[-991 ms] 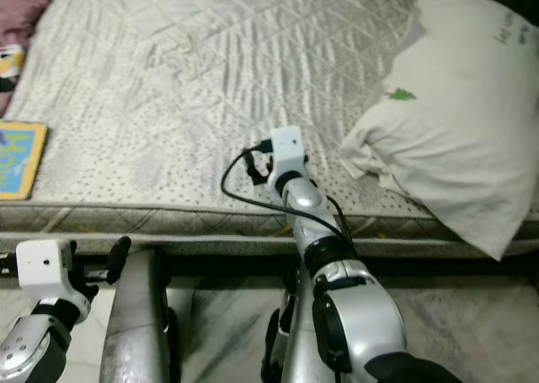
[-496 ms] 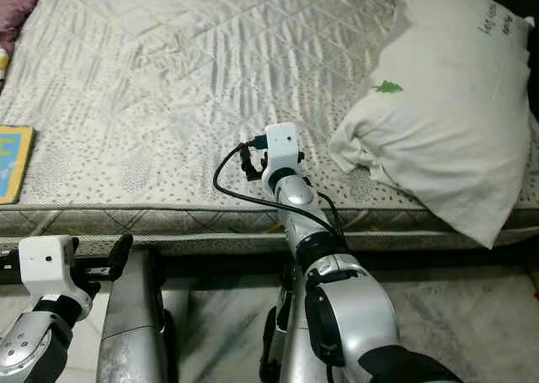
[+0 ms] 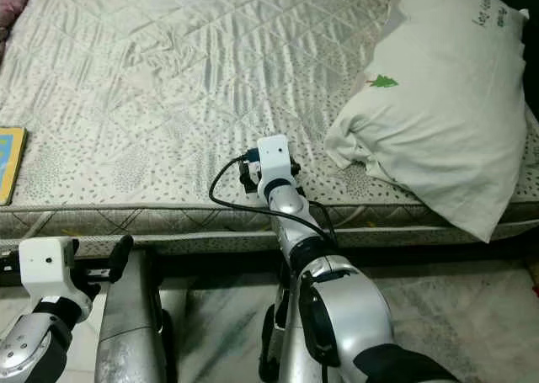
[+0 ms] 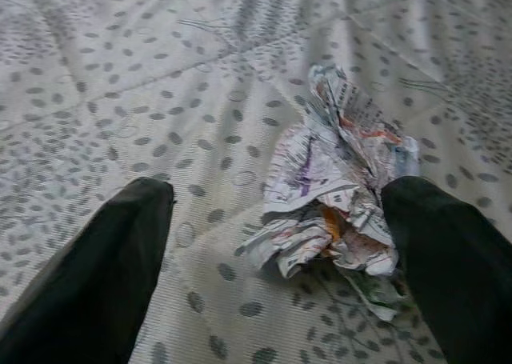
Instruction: Clean up the room
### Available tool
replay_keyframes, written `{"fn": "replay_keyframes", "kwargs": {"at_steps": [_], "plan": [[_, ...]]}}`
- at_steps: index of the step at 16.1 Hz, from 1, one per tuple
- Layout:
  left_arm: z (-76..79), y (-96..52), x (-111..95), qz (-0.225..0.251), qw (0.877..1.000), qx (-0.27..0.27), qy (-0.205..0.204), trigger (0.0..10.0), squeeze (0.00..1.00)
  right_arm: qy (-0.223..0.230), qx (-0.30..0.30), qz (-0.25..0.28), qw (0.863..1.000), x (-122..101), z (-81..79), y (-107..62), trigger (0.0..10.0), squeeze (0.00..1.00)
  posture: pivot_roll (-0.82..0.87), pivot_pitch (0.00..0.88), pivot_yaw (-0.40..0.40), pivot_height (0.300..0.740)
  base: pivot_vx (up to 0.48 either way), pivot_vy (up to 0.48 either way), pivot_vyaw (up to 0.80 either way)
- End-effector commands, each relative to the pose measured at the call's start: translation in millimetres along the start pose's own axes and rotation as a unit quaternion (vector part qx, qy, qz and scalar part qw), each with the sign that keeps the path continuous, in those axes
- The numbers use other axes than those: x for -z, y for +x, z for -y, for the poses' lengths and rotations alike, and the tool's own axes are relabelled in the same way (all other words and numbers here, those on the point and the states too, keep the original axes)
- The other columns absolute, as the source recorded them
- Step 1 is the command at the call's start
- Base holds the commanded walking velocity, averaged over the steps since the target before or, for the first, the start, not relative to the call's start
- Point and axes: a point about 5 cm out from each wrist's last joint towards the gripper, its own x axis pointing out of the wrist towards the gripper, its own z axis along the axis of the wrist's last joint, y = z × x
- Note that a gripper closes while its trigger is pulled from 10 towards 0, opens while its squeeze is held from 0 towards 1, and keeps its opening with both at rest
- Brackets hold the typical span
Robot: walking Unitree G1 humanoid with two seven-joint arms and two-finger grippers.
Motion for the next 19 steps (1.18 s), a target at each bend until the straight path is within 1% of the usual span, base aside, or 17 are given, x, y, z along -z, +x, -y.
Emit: {"fn": "replay_keyframes", "kwargs": {"at_steps": [1, 2, 4, 7, 9, 10, 11, 13, 16, 19], "plan": [[-0.4, -4.3, 0, -0.005, 1.000, -0.002, 0.003, 10.0, 0.00, 0.005, 0.005, -0.017, 1.000, 5, -1.5, -0.3, 1.0, 0.00, 0.20, 0.228, -0.095, 0.524, 0.000, 0.000, 0.00], [-0.7, -4.6, 0, -0.006, 1.000, -0.002, 0.004, 10.0, 0.00, 0.007, 0.008, -0.019, 1.000, 4, -2.7, 0.2, 0.0, 0.00, 0.20, 0.230, -0.096, 0.524, 0.000, 0.000, 0.00], [-0.4, -5.4, 0, -0.006, 1.000, -0.002, 0.004, 10.0, 0.00, 0.006, 0.008, -0.018, 1.000, 3, -4.7, 0.6, 0.0, 0.00, 0.21, 0.236, -0.097, 0.524, 0.000, 0.000, 0.00], [0.1, -6.9, 1, -0.009, 1.000, -0.005, 0.003, 10.0, 0.00, -0.012, 0.011, -0.027, 1.000, 6, -8.8, -0.1, 2.0, 0.00, 0.21, 0.240, -0.103, 0.524, 0.000, 0.000, 0.00], [0.3, -7.3, 1, -0.010, 1.000, -0.006, 0.002, 10.0, 0.00, -0.037, 0.023, -0.034, 0.998, 7, -12.2, -0.2, 2.3, 0.00, 0.21, 0.240, -0.104, 0.524, 0.000, 0.000, 0.00], [0.3, -6.8, 1, -0.009, 1.000, -0.007, 0.003, 10.0, 0.00, -0.028, 0.018, -0.027, 0.999, 4, -16.8, 0.3, 0.0, 0.00, 0.21, 0.237, -0.105, 0.524, 0.000, 0.000, 0.00], [0.1, -6.1, 1, -0.009, 1.000, -0.007, 0.003, 10.0, 0.00, -0.024, 0.015, -0.024, 0.999, 3, -19.0, 0.6, 0.0, 0.00, 0.21, 0.235, -0.105, 0.524, 0.000, 0.000, 0.00], [-1.5, -3.2, -1, -0.004, 1.000, -0.009, 0.005, 10.0, 0.00, -0.036, 0.017, -0.026, 0.999, 4, -18.3, 0.3, 0.0, 0.00, 0.21, 0.222, -0.106, 0.524, 0.000, 0.000, 0.00], [-1.1, 1.8, -1, -0.001, 1.000, -0.008, 0.006, 10.0, 0.00, -0.046, 0.034, -0.038, 0.998, 11, -7.4, -1.5, 0.0, 0.00, 0.21, 0.207, -0.106, 0.524, 0.000, 0.000, 0.00], [-0.6, 6.7, -3, 0.006, 1.000, -0.006, 0.007, 10.0, 0.00, -0.044, 0.042, -0.044, 0.997, 16, 3.3, -3.0, 0.0, 0.00, 0.21, 0.188, -0.105, 0.524, 0.000, 0.000, 0.00]]}}
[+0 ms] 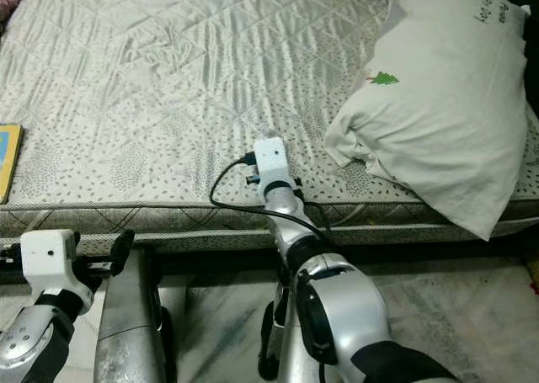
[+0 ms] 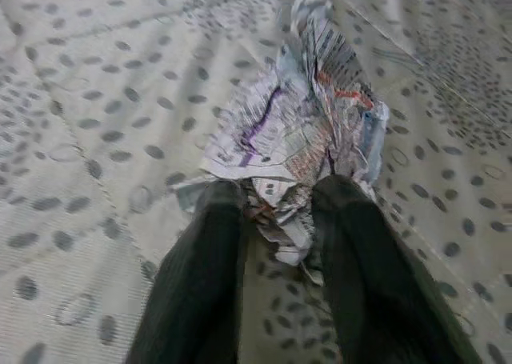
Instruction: Clean up the room
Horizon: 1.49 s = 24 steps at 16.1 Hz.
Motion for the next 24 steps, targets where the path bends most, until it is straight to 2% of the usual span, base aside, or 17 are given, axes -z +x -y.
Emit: {"fn": "replay_keyframes", "kwargs": {"at_steps": [1, 5, 7, 13, 16, 17, 19, 22, 24], "plan": [[-3.7, -0.2, 4, -0.008, 1.000, -0.010, 0.003, 10.0, 0.00, 0.000, 0.002, -0.023, 1.000, 12, 5.4, -2.2, 0.0, 0.00, 0.21, 0.178, -0.103, 0.524, 0.000, 0.000, 0.00], [-3.5, 11.6, 3, 0.001, 1.000, -0.005, 0.005, 10.0, 0.00, 0.004, 0.014, -0.017, 1.000, 17, 33.1, -3.5, 0.0, 0.00, 0.19, 0.148, -0.096, 0.524, 0.000, 0.000, 0.00], [-2.6, 17.1, 1, 0.006, 1.000, -0.002, 0.005, 10.0, 0.00, 0.013, 0.019, -0.009, 1.000, 17, 40.6, -3.9, 0.0, 0.00, 0.18, 0.134, -0.092, 0.524, 0.000, 0.000, 0.00], [-6.3, 44.0, -6, 0.030, 0.999, 0.006, 0.013, 10.0, 0.00, 0.021, 0.026, 0.051, 0.998, 1, 66.8, -6.9, 0.0, 0.00, 0.12, 0.050, -0.072, 0.524, 0.000, 0.000, 0.00], [-5.6, 60.4, -12, 0.042, 0.999, 0.012, 0.008, 10.0, 0.00, 0.028, 0.025, 0.080, 0.996, 8, 79.3, -24.7, 0.0, 0.00, 0.07, 0.017, -0.059, 0.524, 0.000, 0.000, 0.00], [-3.8, 65.9, -14, 0.049, 0.999, 0.017, 0.007, 10.0, 0.00, 0.041, 0.027, 0.098, 0.994, 12, 84.5, -41.8, 0.0, 0.00, 0.05, 0.006, -0.054, 0.524, 0.000, 0.000, 0.00], [-3.3, 70.7, -13, 0.052, 0.998, 0.020, 0.008, 10.0, 0.00, 0.071, 0.037, 0.103, 0.991, 20, 87.7, -63.3, 0.0, 0.00, 0.02, 0.000, -0.042, 0.524, 0.000, 0.000, 0.00], [-3.5, 77.9, -10, 0.056, 0.998, 0.026, 0.008, 10.0, 0.00, 0.108, 0.045, 0.107, 0.987, 30, 87.4, -90.6, 0.0, 0.00, -0.01, 0.000, -0.021, 0.524, 0.000, 0.000, 0.00], [-0.6, 78.9, -7, 0.053, 0.998, 0.039, -0.008, 10.0, 0.00, 0.120, 0.028, 0.111, 0.986, 32, 79.3, -107.8, 0.0, 0.00, -0.02, 0.000, -0.002, 0.524, 0.000, 0.000, 0.00]]}}
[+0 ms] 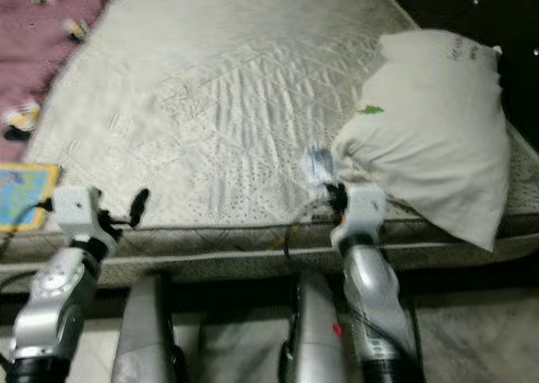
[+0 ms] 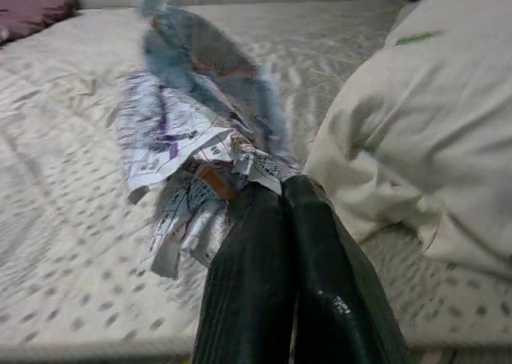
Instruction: Clean up the room
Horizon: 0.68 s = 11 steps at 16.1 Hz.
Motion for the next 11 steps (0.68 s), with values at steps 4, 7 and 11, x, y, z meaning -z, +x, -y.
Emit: {"fn": "replay_keyframes", "kwargs": {"at_steps": [4, 7, 11], "plan": [[16.5, 3.8, 3, 0.008, 0.999, 0.031, -0.013, 10.0, 0.00, 0.038, -0.033, 0.028, 0.998, -19, -18.3, -0.7, 10.0, 0.00, -0.03, 0.000, 0.008, 0.524, 0.000, 0.000, 0.00], [23.7, 5.5, 5, 0.008, 0.999, 0.043, -0.015, 10.0, 0.00, 0.063, -0.031, 0.041, 0.997, -32, -21.5, 6.2, 10.0, 0.00, -0.03, 0.000, 0.021, 0.547, 0.000, 0.000, 0.00], [20.6, 7.0, 6, 0.004, 0.999, 0.043, -0.017, 10.0, 0.00, 0.074, -0.026, 0.037, 0.996, -33, -21.3, 6.9, 10.0, 0.00, -0.05, 0.000, 0.039, 0.583, 0.000, 0.000, 0.00]]}}
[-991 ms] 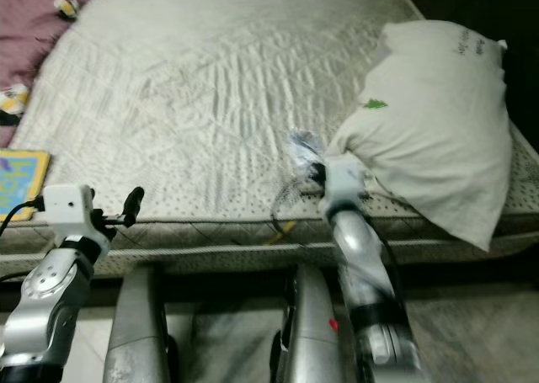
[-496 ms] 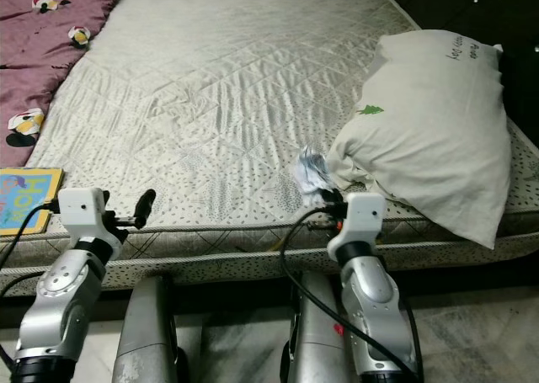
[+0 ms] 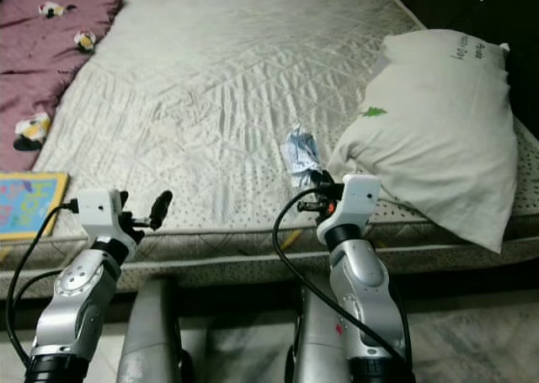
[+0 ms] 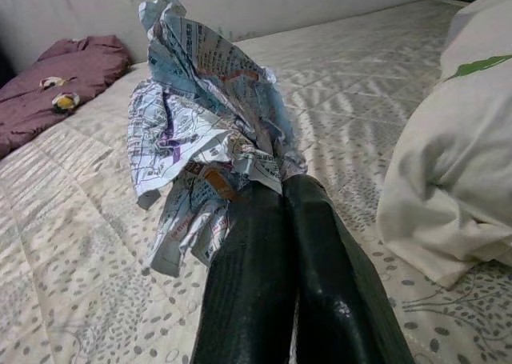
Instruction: Clean up the room
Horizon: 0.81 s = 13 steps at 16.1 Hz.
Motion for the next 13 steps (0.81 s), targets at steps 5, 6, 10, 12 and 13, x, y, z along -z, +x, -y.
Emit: {"fn": "replay_keyframes", "kwargs": {"at_steps": [5, 6, 10, 12, 13], "plan": [[-0.3, 2.3, -1.7, 0.007, 1.000, 0.004, 0.008, 10.0, 0.00, 0.006, 0.005, 0.009, 1.000, -8.9, 3.1, 2.3, 10.0, 0.00, -0.05, 0.000, 0.033, 0.633, 0.000, 0.000, 0.00], [0.1, 3.0, -2.5, 0.008, 1.000, 0.005, 0.011, 10.0, 0.00, 0.005, 0.005, 0.009, 1.000, -9.7, 3.0, 3.0, 10.0, 0.00, -0.05, 0.000, 0.032, 0.647, 0.000, 0.000, 0.00], [-0.3, 2.4, -2.2, 0.006, 1.000, 0.006, 0.013, 10.0, 0.00, 0.002, 0.010, 0.007, 1.000, -9.4, 4.9, 2.6, 10.0, 0.00, -0.05, 0.000, 0.034, 0.687, 0.000, 0.000, 0.00], [-0.6, 2.5, -1.8, 0.005, 1.000, 0.005, 0.013, 10.0, 0.00, 0.002, 0.010, 0.005, 1.000, -8.6, 4.3, 2.1, 10.0, 0.00, -0.05, 0.000, 0.033, 0.706, 0.000, 0.000, 0.00], [-1.0, 2.8, -1.8, 0.005, 1.000, 0.005, 0.012, 10.0, 0.00, 0.002, 0.009, 0.005, 1.000, -8.7, 3.7, 2.3, 10.0, 0.00, -0.05, 0.000, 0.033, 0.719, 0.000, 0.000, 0.00]]}}
